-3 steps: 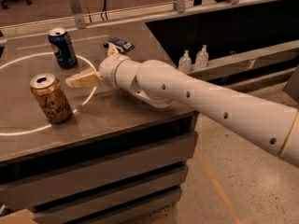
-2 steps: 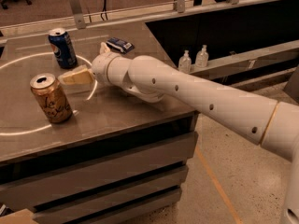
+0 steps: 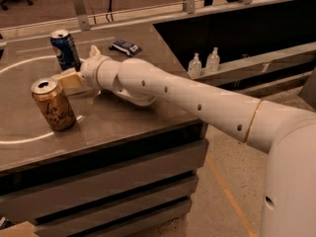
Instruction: Move pepsi can near rxbar blueberry
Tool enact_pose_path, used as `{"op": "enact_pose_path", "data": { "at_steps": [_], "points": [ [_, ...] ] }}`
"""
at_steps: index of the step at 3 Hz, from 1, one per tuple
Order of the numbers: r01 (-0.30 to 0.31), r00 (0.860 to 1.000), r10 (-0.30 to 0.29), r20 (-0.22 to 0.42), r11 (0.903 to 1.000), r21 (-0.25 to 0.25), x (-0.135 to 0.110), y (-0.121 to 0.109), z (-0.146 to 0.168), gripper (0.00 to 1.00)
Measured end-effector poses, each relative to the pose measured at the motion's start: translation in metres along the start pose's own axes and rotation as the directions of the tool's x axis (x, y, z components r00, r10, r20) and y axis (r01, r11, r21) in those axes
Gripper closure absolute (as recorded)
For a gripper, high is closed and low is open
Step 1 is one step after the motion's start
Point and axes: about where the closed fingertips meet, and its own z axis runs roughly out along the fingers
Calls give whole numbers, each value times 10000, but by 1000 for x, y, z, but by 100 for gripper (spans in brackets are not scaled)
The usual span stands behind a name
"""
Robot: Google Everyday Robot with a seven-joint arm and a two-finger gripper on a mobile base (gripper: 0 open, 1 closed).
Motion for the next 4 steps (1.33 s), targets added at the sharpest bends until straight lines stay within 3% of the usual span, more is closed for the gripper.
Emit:
{"op": "enact_pose_path", "data": {
  "at_steps": [4],
  "points": [
    [-332,9991,359,-216,9929,1145,6,-21,48,0]
  ]
}}
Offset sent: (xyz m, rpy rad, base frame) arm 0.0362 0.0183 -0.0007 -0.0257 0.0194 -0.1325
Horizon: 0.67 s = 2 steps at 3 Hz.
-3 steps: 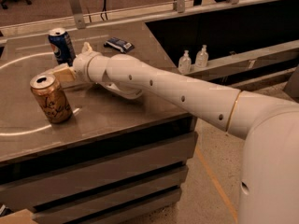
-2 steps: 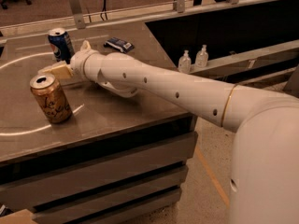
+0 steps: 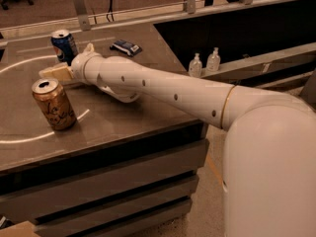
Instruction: Move pepsi can near rxbar blueberry
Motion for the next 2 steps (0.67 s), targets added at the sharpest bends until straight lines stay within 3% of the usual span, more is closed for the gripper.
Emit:
{"op": "enact_pose_path", "data": {
  "at_steps": [1,2],
  "points": [
    [-141,9999,141,41,9999,32,3,-3,14,25],
    [-203,9998,203,36,9998,24,4,-5,19,56]
  ]
}}
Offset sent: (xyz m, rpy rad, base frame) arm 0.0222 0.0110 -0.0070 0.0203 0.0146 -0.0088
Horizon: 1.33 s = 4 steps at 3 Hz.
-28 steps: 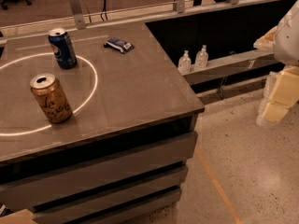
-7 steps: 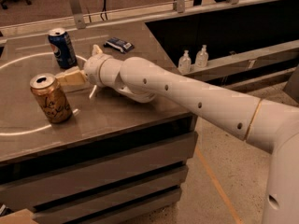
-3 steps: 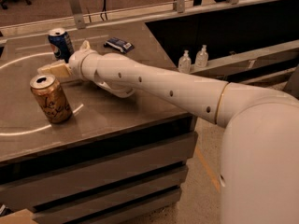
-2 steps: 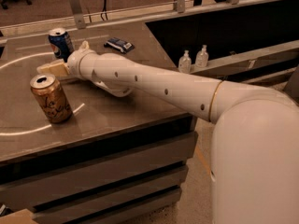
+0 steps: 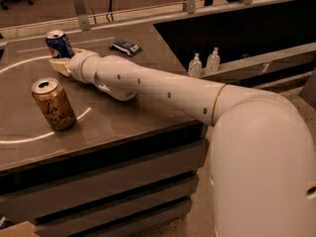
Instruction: Move pepsi can near rxbar blueberry
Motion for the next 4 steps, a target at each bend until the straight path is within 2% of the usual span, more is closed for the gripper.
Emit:
{"op": "enact_pose_path", "data": {
  "at_steps": [1,2,4],
  "points": [
    [-17,10000,17,-49,10000,27,-1,-2,0,80],
    [63,9998,-60,-170,9999,143,-7,-3,-7,100],
    [115,9997,-104,-224,9986,520,-11,2,-35,100]
  ]
}}
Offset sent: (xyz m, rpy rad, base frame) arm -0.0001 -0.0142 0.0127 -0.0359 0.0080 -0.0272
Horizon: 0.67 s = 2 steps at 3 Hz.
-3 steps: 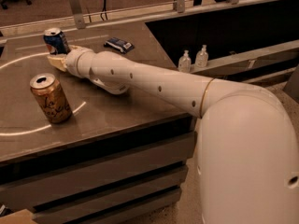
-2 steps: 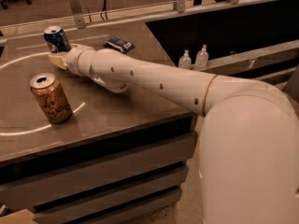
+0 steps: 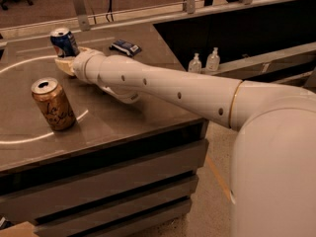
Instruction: Move pepsi can near rxbar blueberry
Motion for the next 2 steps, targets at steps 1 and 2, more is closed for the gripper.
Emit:
{"op": "enact_pose_path", "data": {
  "at_steps": [1,2],
  "points": [
    [-114,9999,119,-74,9980,614,10,4,-29,100],
    [-58,9999,73,-121,9925,1224,11,-3,-45,100]
  ]
}}
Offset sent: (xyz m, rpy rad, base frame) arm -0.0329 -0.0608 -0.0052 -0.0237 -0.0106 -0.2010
